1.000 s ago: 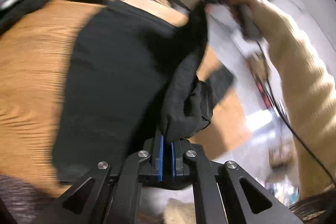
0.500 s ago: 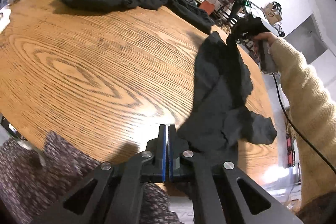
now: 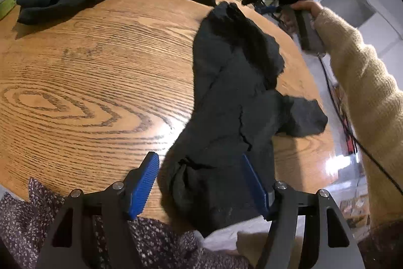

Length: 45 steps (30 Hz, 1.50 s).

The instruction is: Fold clothes

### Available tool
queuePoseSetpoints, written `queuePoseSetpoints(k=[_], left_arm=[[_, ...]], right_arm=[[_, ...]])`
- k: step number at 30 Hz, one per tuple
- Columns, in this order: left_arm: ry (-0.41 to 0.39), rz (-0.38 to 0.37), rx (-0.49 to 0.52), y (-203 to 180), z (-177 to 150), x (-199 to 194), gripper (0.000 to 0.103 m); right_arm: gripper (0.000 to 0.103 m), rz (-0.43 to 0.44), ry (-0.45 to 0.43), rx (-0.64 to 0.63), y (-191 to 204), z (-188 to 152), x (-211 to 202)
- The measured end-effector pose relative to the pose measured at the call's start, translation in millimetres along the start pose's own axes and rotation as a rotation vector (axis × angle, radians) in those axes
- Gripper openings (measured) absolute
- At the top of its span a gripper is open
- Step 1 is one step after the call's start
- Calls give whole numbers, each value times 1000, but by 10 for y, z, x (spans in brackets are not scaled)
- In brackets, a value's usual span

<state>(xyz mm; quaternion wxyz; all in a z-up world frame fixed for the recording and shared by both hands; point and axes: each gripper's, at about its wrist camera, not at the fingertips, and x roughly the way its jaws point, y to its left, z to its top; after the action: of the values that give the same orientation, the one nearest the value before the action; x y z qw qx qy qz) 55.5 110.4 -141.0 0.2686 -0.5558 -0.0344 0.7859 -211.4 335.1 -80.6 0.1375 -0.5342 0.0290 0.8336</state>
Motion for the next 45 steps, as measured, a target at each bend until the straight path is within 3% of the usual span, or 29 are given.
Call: queuePoseSetpoints(k=[1,3,5,11,12,14,15,17,21,22,27,31,35,36,37,38,41,42,43,44,45], left_arm=[[16,52,35,-55,-12,32,68],[44,82,68,-139,-45,136,68],[65,33,72,-219,-58,228,68],[-29,135,187,-489,85,307,67],[-39,121,197,-506,110,332,63],[-39,117,206,-513,124,375,22],[-46,126,202,-505,123,379,14],[-55,92,163,-404,127,342,7],[-125,-89,3,-59,160,107,6],[-139,-115,-26,23,168,54,6],[-136,-89,-33,134,174,16,6],[-145,-117,-82,320,183,-67,6],[-134,-18,-137,631,132,-155,6],[-129,39,-152,711,133,-162,6],[-124,99,-166,790,136,-169,6],[-119,113,-180,833,156,-187,6],[-124,79,-163,820,323,-256,8],[-122,82,-131,732,417,-253,11],[-119,85,-98,638,511,-246,30],[-101,56,-41,465,644,-194,55],[-87,23,-3,347,729,-138,63]], right_arm=[[65,-11,2,5,-43,-25,-28],[66,-23,11,17,-119,-60,-49],[66,-18,20,23,-141,-117,-44],[68,-40,50,-19,-89,-277,-44],[69,-35,54,-21,-81,-291,-18],[73,-26,64,-21,-62,-316,32],[73,-22,70,-23,-47,-326,53],[73,-25,73,-33,-2,-322,110],[73,-46,41,32,-44,-204,140],[73,-44,40,63,-73,-160,154],[73,-70,38,136,-127,12,303],[73,-46,58,195,-184,118,509],[72,-30,96,198,-162,161,767],[70,-28,98,202,-163,161,803],[63,-16,96,209,-170,165,832],[53,-2,94,217,-176,173,852],[25,33,84,206,-157,233,819],[20,26,81,188,-138,257,800],[13,19,72,174,-127,276,775],[12,14,63,164,-124,297,748],[12,16,56,172,-143,323,717]])
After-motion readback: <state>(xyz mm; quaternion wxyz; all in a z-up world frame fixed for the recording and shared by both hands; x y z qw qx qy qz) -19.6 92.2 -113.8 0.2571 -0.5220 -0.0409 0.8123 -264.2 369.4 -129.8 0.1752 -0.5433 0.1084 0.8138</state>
